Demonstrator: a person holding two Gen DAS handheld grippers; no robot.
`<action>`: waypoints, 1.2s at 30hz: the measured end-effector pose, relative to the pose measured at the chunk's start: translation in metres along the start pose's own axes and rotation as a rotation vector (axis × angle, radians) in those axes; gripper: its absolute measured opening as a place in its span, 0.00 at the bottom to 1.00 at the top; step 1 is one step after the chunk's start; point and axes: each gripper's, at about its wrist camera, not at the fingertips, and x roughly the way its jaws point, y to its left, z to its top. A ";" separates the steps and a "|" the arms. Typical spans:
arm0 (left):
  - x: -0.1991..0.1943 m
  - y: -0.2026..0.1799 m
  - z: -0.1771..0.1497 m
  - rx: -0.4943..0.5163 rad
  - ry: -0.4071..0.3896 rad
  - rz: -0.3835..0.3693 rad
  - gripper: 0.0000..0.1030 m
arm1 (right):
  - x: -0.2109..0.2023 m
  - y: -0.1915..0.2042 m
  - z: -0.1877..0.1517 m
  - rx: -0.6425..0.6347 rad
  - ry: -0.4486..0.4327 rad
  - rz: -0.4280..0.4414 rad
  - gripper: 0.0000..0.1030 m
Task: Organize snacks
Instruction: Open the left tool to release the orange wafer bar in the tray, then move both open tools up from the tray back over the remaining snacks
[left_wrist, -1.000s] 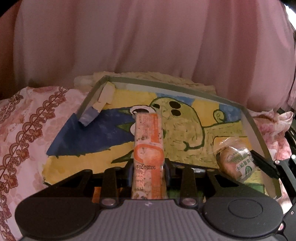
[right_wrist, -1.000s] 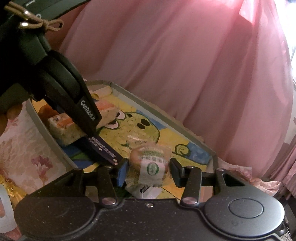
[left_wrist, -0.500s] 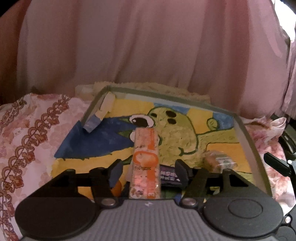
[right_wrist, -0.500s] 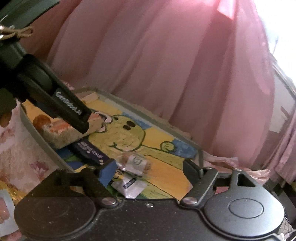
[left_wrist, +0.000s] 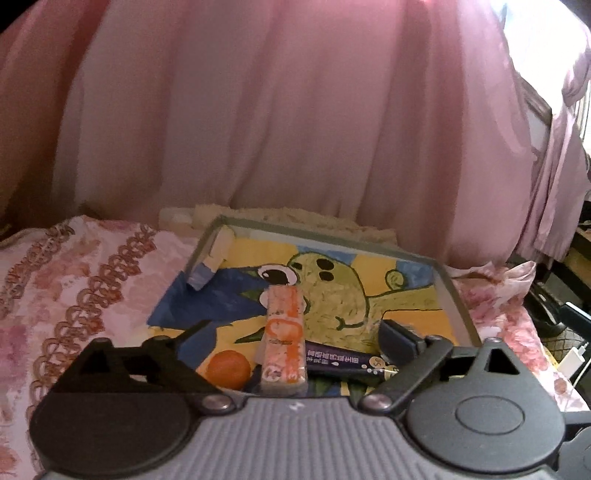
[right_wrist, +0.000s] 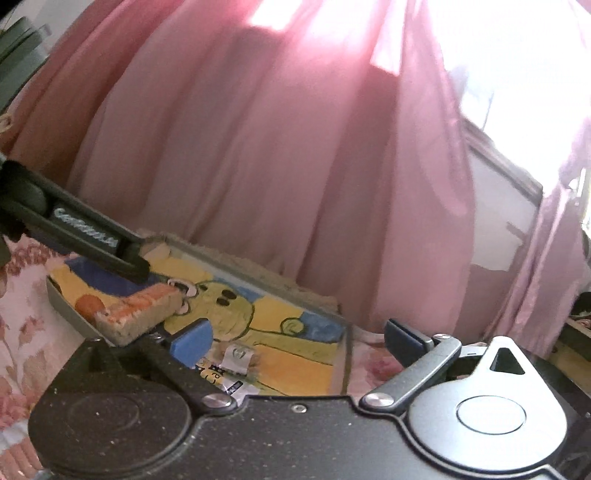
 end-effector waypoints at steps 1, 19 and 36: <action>-0.007 0.001 -0.001 0.006 -0.010 -0.004 0.96 | -0.008 -0.002 0.001 0.010 -0.007 -0.006 0.99; -0.192 -0.017 0.021 0.166 -0.113 -0.110 0.99 | -0.201 -0.025 0.047 0.147 -0.058 0.011 0.99; -0.321 -0.049 0.052 0.348 -0.012 -0.169 1.00 | -0.312 -0.027 0.086 0.352 0.145 0.106 0.99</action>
